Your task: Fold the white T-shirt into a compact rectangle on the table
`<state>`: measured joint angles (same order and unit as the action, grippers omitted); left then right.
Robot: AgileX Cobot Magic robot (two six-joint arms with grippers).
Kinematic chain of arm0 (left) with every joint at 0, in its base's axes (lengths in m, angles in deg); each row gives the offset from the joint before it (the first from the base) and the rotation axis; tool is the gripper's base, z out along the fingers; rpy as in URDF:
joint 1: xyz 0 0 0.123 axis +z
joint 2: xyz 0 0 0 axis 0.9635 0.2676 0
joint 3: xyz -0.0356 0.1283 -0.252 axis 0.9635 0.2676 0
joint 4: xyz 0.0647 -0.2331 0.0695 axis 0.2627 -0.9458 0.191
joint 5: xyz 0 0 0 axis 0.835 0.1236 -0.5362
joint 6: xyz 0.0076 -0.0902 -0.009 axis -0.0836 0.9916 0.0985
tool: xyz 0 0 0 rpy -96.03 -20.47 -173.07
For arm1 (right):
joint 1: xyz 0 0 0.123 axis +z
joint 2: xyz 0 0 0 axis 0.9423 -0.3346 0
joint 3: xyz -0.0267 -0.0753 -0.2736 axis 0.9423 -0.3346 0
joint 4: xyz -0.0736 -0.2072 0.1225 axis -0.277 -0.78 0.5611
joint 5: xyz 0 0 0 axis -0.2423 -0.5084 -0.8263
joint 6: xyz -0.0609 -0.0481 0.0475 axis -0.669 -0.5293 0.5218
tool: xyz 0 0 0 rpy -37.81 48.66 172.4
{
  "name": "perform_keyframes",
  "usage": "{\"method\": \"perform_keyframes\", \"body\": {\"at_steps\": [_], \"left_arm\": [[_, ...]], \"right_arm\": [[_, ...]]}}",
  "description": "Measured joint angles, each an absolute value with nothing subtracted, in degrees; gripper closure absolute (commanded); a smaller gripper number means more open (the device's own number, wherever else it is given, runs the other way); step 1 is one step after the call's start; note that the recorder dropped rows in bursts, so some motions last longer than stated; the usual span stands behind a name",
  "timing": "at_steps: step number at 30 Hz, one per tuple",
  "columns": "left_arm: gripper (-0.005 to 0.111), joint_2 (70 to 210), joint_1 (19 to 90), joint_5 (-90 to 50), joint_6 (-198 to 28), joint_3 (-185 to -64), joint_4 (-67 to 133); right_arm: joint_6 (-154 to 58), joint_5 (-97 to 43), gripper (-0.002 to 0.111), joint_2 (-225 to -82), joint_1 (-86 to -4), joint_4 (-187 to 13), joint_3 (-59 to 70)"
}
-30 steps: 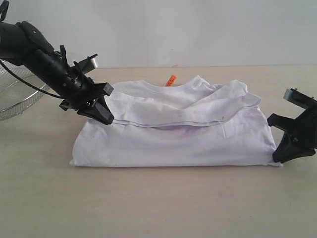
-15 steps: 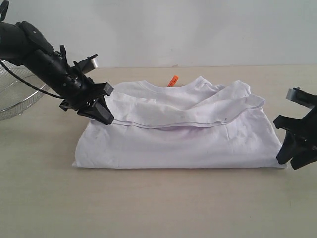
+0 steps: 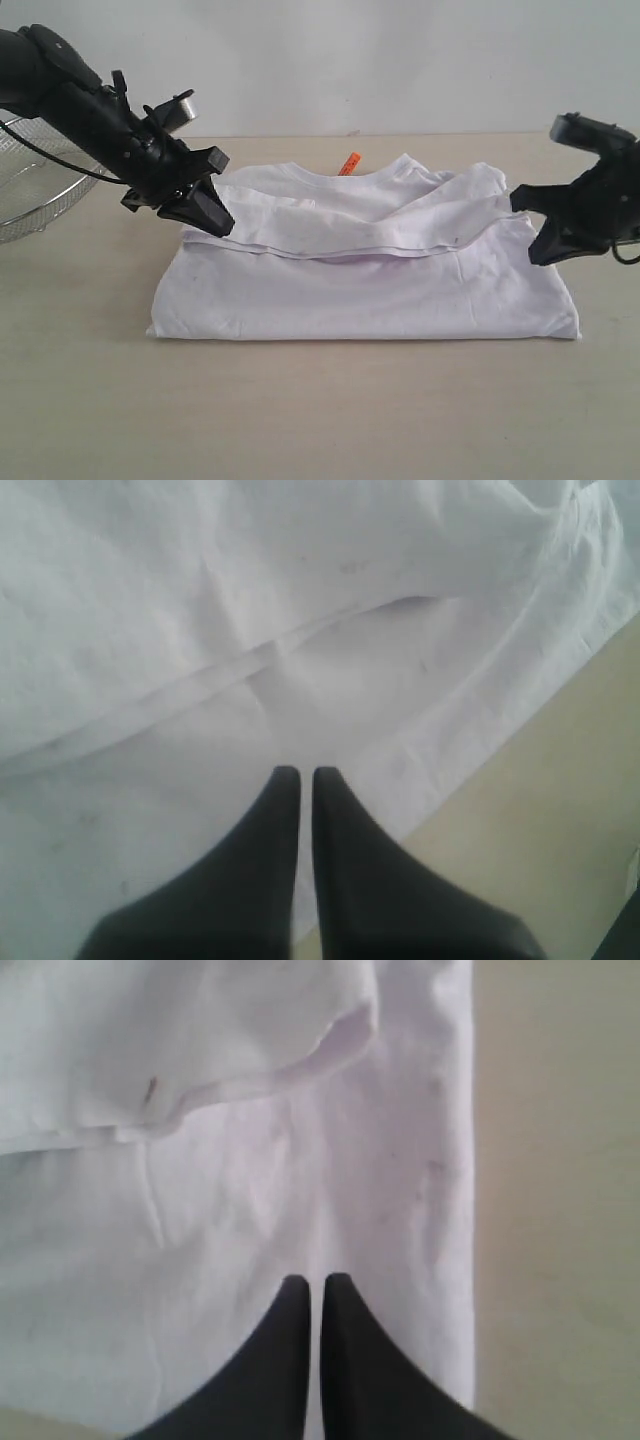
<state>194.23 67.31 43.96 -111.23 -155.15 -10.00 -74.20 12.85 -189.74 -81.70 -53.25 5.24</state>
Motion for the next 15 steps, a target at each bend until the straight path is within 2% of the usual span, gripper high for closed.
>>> {"method": "perform_keyframes", "body": {"at_steps": [5,15], "left_arm": [[0.102,194.23,67.31,44.31,-111.23,-155.15,-10.27],[0.102,194.23,67.31,45.48,-111.23,-155.15,-10.37]], "right_arm": [[-74.87,1.69,0.108,-195.82,-77.1,-50.23,5.37],[-72.76,-0.79,0.108,-198.22,-75.64,-45.18,18.3]]}}
